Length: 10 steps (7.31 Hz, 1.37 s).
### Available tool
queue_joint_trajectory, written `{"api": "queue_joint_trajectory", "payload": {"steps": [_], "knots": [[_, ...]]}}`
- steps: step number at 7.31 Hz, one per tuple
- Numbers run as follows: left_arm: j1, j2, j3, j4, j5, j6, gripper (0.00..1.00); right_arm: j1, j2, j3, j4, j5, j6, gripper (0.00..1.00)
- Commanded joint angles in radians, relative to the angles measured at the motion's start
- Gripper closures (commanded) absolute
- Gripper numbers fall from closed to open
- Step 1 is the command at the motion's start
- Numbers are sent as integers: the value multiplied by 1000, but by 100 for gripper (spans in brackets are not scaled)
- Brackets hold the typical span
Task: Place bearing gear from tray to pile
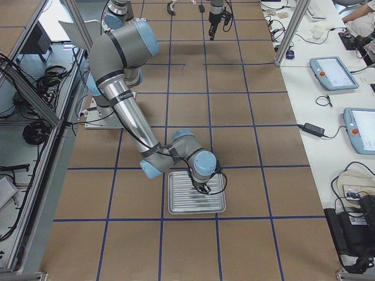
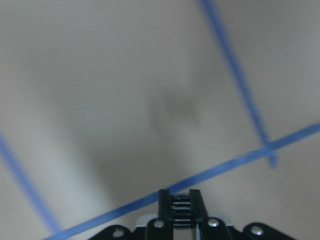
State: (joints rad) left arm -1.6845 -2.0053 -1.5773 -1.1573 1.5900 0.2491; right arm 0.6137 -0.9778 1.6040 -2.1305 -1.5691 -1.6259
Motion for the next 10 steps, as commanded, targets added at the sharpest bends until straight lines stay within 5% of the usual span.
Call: {"api": "queue_joint_trajectory", "payload": {"steps": [1,4,6,8,10], "knots": [[257,60,-3,-44,45,180,100,0,-1,-1,0,-2,-17,100],[549,103,-42,-52,96,523,100,43,-187,5,36,-12,42,100],[728,108,-124,-13,117,645,100,165,-370,22,206,-43,209,100],[776,83,-160,-16,117,651,100,353,-523,24,418,-43,503,100],[796,79,-202,1,119,651,100,609,-591,22,489,-48,854,100]]}}
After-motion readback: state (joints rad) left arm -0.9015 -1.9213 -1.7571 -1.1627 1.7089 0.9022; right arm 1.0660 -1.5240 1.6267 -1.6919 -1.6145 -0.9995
